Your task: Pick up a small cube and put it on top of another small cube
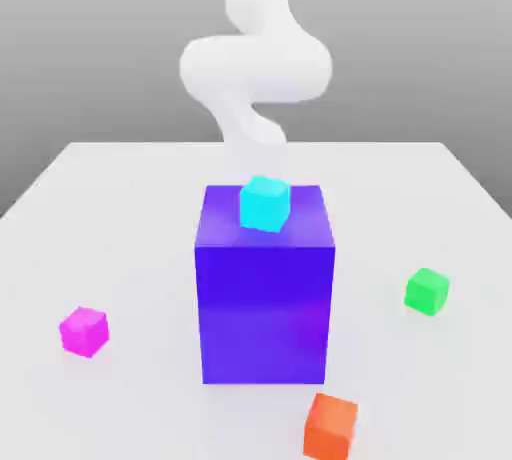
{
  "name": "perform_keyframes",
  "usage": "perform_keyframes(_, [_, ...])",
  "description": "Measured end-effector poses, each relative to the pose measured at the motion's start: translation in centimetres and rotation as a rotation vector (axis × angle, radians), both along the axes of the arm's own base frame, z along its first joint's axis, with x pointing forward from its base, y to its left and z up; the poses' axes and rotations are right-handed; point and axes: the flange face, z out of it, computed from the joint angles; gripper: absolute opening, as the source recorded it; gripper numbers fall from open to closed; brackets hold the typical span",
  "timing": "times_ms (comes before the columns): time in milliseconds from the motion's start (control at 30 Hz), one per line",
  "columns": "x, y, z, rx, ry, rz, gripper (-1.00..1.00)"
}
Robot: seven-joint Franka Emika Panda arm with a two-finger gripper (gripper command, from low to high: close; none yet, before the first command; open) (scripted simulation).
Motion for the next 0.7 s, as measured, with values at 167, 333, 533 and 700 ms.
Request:
perform_keyframes(167, [4.4, -6.6, -11.3, 0.021, 0.168, -0.069, 0.00])
perform_keyframes(333, [4.7, -12.7, -22.8, 0.049, 0.328, -0.141, 0.00])
perform_keyframes(533, [0.3, -18.6, -35.9, 0.091, 0.519, -0.231, 0.00])
perform_keyframes(700, [-6.7, -22.2, -45.4, 0.134, 0.678, -0.318, 0.00])
